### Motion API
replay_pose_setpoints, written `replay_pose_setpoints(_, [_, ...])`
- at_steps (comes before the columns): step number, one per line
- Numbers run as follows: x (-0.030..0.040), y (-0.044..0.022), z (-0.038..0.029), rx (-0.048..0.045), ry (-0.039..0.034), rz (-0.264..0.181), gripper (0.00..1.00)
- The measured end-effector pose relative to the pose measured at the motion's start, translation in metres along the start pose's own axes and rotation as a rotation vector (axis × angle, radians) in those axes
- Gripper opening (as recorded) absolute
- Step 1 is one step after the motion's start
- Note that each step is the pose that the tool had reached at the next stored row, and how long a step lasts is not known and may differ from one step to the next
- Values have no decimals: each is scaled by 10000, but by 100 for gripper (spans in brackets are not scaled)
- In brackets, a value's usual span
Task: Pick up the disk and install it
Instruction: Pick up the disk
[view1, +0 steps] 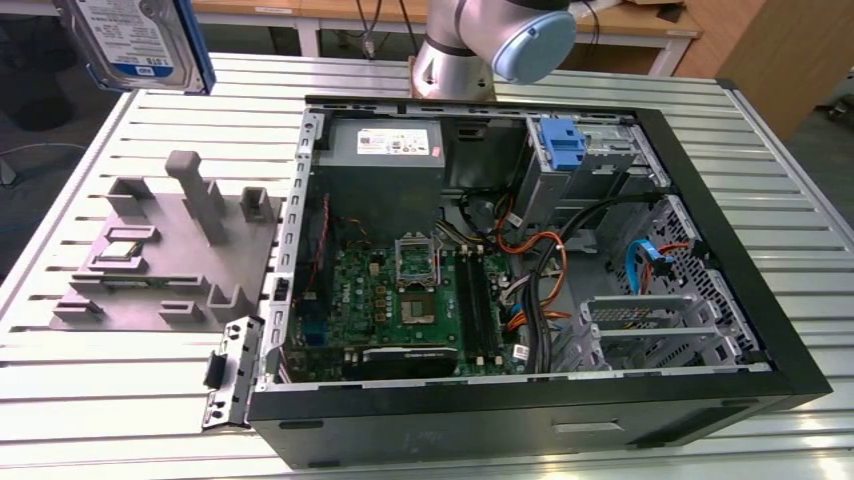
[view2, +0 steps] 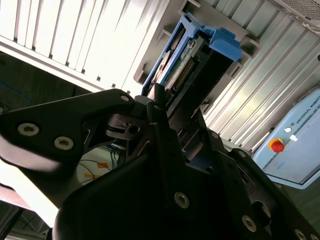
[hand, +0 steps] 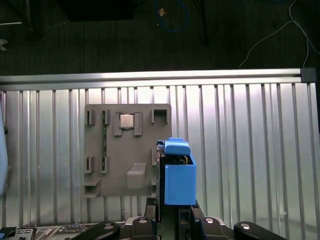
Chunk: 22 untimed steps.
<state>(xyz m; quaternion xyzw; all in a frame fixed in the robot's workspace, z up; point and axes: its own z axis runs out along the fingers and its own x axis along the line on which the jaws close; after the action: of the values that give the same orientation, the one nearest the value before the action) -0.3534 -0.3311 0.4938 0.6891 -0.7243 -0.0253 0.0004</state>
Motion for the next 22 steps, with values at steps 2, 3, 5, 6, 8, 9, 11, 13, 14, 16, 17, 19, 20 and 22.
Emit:
replay_pose_setpoints(2, [-1,-17,-1,-1,1,0,35])
replay_pose_setpoints(3, [-1,-26,-1,-1,0,0,35])
replay_pose_setpoints(5, [-2,-46,-1,0,1,0,35])
replay_pose_setpoints(6, [-3,-56,-1,0,0,0,35])
replay_pose_setpoints(8, [-4,-79,-1,0,0,0,35])
replay_pose_setpoints(9, [-5,-90,-2,-1,0,0,35])
replay_pose_setpoints(11, [-6,-113,-2,-1,0,0,35])
replay_pose_setpoints(13, [-7,-135,-3,-1,1,0,35])
replay_pose_setpoints(14, [-7,-146,-3,-1,1,0,35])
replay_pose_setpoints(16, [-9,-169,-3,0,0,0,35])
replay_pose_setpoints(17, [-9,-180,-3,0,0,0,35])
replay_pose_setpoints(19, [-10,-203,-4,0,0,-1,35])
replay_pose_setpoints(20, [-11,-215,-4,0,0,0,35])
replay_pose_setpoints(22, [-12,-239,-5,-1,0,0,35])
